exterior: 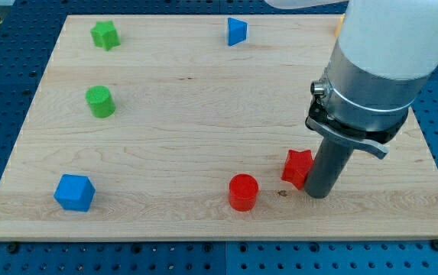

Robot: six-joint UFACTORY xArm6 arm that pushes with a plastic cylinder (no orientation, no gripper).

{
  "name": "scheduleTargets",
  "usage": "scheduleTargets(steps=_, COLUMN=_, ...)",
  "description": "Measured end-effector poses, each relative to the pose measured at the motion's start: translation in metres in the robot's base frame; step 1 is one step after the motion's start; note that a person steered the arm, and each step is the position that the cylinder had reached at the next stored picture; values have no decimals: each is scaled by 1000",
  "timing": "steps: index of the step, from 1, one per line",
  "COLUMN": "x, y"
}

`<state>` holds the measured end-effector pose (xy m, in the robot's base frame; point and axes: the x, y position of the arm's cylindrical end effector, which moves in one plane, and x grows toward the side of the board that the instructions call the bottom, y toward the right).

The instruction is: Place red circle to the left of red star

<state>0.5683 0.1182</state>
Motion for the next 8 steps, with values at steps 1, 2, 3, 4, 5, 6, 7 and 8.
scheduleTargets(steps=1, x=0, y=-17)
scheduleTargets(steps=2, x=7, y=-14)
scheduleTargets(steps=3, x=33, y=-9)
scheduleTargets(steps=4, x=50, y=-20)
scheduleTargets(steps=5, x=51, y=-23)
scheduleTargets(steps=6, x=49, y=-55)
scheduleTargets(steps=7, x=49, y=-55)
scheduleTargets(steps=8, x=49, y=-63)
